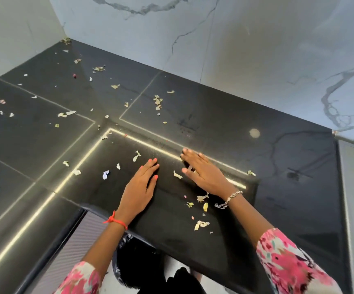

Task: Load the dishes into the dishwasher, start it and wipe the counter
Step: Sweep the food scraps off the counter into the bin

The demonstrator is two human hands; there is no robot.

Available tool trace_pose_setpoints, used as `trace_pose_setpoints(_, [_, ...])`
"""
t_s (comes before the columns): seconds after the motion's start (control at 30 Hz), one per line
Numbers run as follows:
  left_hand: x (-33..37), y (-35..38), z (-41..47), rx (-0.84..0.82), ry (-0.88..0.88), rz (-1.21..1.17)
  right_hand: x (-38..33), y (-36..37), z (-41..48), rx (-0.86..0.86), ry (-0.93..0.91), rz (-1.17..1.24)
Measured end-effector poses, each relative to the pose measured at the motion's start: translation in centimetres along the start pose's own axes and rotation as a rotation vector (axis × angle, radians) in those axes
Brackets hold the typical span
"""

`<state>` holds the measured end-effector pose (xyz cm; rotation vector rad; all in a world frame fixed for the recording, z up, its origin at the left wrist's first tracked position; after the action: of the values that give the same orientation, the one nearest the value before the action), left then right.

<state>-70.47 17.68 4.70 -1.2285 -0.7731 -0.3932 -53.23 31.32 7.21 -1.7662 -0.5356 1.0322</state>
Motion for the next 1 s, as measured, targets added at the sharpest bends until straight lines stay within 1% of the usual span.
trace_pose_setpoints(0.03, [0.0, 0.1, -0.1, 0.005, 0.000, 0.005, -0.5, -0.3, -1.4, -0.036, -0.014, 0.127])
trace_pose_setpoints(0.07, [0.0, 0.1, 0.0, 0.015, -0.010, 0.003, -1.0, -0.7, -2.8, -0.044, 0.012, 0.273])
trace_pose_setpoints(0.1, [0.0, 0.1, 0.0, 0.021, -0.020, -0.006, -1.4, -0.9, -4.4, 0.015, 0.074, 0.411])
trace_pose_setpoints(0.13, [0.0, 0.1, 0.1, 0.026, -0.024, -0.014, -1.6, -0.9, -5.9, 0.137, 0.162, 0.517])
trace_pose_setpoints(0.17, [0.0, 0.1, 0.1, 0.028, -0.023, -0.018, -1.6, -0.9, -7.3, 0.287, 0.260, 0.559])
trace_pose_setpoints(0.2, [0.1, 0.1, 0.0, 0.031, -0.019, -0.020, -1.4, -0.8, -8.6, 0.416, 0.349, 0.545])
trace_pose_setpoints(0.23, [0.2, 0.0, 0.0, 0.035, -0.014, -0.019, -0.7, -0.5, -9.4, 0.493, 0.424, 0.488])
trace_pose_setpoints(0.27, [0.3, 0.0, 0.0, 0.037, -0.012, -0.019, 0.0, -0.5, -10.2, 0.516, 0.487, 0.410])
trace_pose_setpoints(0.33, [0.3, 0.0, 0.1, 0.040, -0.013, -0.020, 2.6, -0.5, -10.2, 0.478, 0.587, 0.233])
trace_pose_setpoints(0.43, [0.3, 0.0, 0.0, 0.041, -0.010, -0.014, 5.5, -1.0, -8.0, 0.341, 0.702, 0.057])
trace_pose_setpoints(0.53, [0.2, -0.1, -0.1, 0.040, -0.016, -0.010, 4.2, -0.2, -5.8, 0.246, 0.740, -0.052])
trace_pose_setpoints(0.57, [0.2, -0.1, -0.1, 0.039, -0.020, -0.011, 3.0, 0.5, -5.5, 0.250, 0.707, -0.050])
trace_pose_setpoints(0.63, [0.1, -0.1, -0.2, 0.035, -0.015, -0.005, -0.3, 2.1, -5.4, 0.255, 0.571, -0.009])
trace_pose_setpoints(0.67, [0.0, -0.1, -0.1, 0.031, -0.008, 0.000, -1.9, 2.7, -5.6, 0.244, 0.486, 0.049])
trace_pose_setpoints(0.7, [0.0, -0.1, -0.1, 0.026, -0.001, 0.004, -3.3, 3.2, -5.9, 0.244, 0.414, 0.161])
trace_pose_setpoints(0.73, [0.0, -0.1, -0.1, 0.018, 0.003, 0.006, -4.5, 3.5, -6.4, 0.281, 0.380, 0.323])
trace_pose_setpoints(0.77, [0.0, -0.1, -0.1, 0.012, 0.009, 0.009, -5.3, 3.7, -7.2, 0.364, 0.389, 0.468])
trace_pose_setpoints(0.8, [0.0, -0.1, -0.1, 0.009, 0.014, 0.012, -5.8, 4.0, -8.0, 0.479, 0.436, 0.537])
trace_pose_setpoints(0.83, [0.1, -0.1, -0.1, 0.010, 0.018, 0.018, -6.1, 4.5, -8.8, 0.588, 0.523, 0.501])
trace_pose_setpoints(0.87, [0.0, -0.1, -0.2, 0.012, 0.022, 0.022, -6.5, 5.2, -9.5, 0.648, 0.630, 0.389])
trace_pose_setpoints(0.9, [0.0, -0.1, -0.2, 0.015, 0.024, 0.025, -6.9, 6.0, -10.1, 0.645, 0.729, 0.251])
trace_pose_setpoints(0.93, [-0.1, -0.1, -0.2, 0.019, 0.025, 0.024, -7.4, 6.9, -10.4, 0.602, 0.797, 0.120])
trace_pose_setpoints(1.0, [0.0, -0.1, -0.1, 0.022, 0.027, -0.003, -8.4, 8.2, -9.9, 0.527, 0.852, -0.034])
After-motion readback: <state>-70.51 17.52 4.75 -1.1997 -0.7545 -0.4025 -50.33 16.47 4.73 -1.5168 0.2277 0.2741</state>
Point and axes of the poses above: each hand's wrist, its own z-axis towards the middle knuckle, its own y-axis out of the palm, x = y × z, the point moved 1 cm from there along z, towards the middle knuckle, and after that the axes turned 7 degrees about -z, right-handed, at the moved point
